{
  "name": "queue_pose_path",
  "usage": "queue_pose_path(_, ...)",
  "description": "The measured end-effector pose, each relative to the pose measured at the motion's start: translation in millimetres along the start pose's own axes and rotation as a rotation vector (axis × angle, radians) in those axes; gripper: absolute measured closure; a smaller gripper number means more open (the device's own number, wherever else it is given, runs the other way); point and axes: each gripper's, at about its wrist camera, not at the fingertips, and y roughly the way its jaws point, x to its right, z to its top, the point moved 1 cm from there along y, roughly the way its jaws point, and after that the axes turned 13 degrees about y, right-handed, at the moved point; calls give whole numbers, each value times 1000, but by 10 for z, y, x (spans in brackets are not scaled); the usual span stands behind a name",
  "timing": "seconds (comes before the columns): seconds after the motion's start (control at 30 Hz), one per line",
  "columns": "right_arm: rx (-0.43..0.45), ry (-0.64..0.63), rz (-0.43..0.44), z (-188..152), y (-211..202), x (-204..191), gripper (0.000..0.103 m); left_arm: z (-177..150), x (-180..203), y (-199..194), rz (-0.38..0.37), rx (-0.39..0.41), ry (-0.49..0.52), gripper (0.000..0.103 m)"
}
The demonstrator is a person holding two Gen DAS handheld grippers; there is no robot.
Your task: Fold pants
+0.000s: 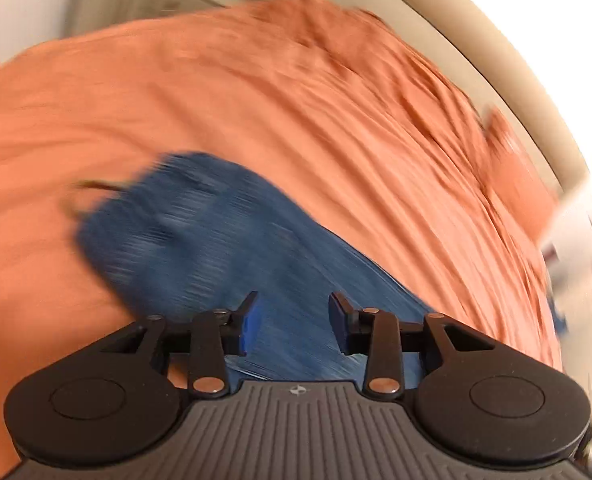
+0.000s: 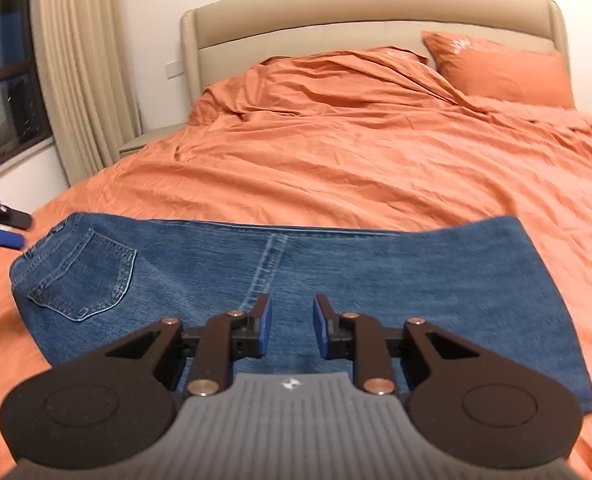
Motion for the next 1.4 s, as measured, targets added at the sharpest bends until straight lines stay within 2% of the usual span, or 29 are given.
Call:
queue_pose_path(0.13,-6,-16,-2,43,56,-84,84,-15,-605,-46,34,17,-154,56)
queue_pose_path(0.23,-13,-20,15,61,119,-125,91,-93,-928,-2,25,24,-248,56)
queue_pose_path(0.4,-42,-34,16,36,272,-188,92,-208,-1261,302,-63,35,-414,52)
queue_pose_path(0.5,-70,-8,35,33,376,-184,92,-244,-1376,483,-85,29,-454,45)
queue_pose_path(0.6,-89,26,62,48,469,-170,92,-238,-1432,584,-90,28,-429,39)
queue_pose_path(0.73,-133,33,47,45,653,-195,97,-231,-1422,640,-75,43,-394,40)
queue_pose_path(0.77,-164,34,25,30,723,-195,101,-232,-1408,639,-69,50,-384,41)
queue_pose_path(0.9,-214,24,-2,-93,890,-162,103,-234,-1374,630,-51,58,-371,50)
queue_pose_path(1.0,-235,62,1,-103,928,-114,103,-197,-1321,603,-19,51,-375,57)
queue_pose_path(1.17,-221,-2,-29,-108,896,-221,103,-87,-1085,476,55,76,-298,70)
queue_pose_path(1.27,-215,38,-18,-36,819,-172,103,31,-814,267,71,126,-212,73)
queue_pose_path(1.4,-187,160,-2,97,643,17,99,222,-198,-42,103,186,2,74)
